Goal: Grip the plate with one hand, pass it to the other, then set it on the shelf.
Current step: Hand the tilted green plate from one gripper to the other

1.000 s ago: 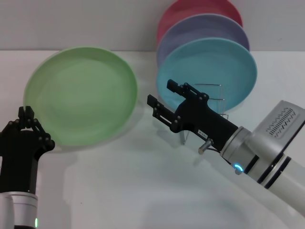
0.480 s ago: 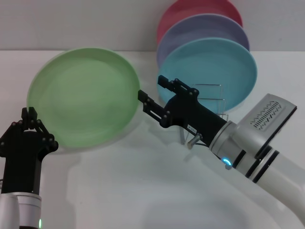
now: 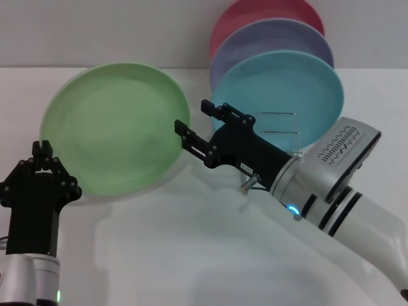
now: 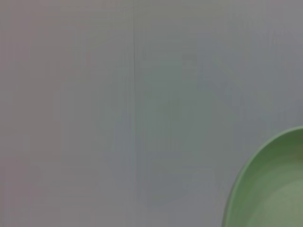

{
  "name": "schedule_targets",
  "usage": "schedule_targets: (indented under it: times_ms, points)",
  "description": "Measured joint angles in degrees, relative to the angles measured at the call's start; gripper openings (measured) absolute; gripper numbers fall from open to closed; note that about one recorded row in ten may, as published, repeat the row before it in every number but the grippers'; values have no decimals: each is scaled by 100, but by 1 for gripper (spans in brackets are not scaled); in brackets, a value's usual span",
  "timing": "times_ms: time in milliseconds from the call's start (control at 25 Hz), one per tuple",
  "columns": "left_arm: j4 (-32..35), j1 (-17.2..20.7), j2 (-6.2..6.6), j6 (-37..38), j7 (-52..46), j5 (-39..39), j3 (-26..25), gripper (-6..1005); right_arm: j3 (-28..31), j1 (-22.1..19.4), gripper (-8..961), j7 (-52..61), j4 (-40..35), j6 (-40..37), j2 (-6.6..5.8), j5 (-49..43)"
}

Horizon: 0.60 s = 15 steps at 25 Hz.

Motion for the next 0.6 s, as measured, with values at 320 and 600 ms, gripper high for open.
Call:
schedule_targets:
  times_ms: [320,600]
  points:
    - [-120,20,0,89,204,-79,64,54,141,43,557,-252,103,261,9,0]
    - [-247,28,0,167,572,-126,157,56,161,57,507,-258,106,290,9,0]
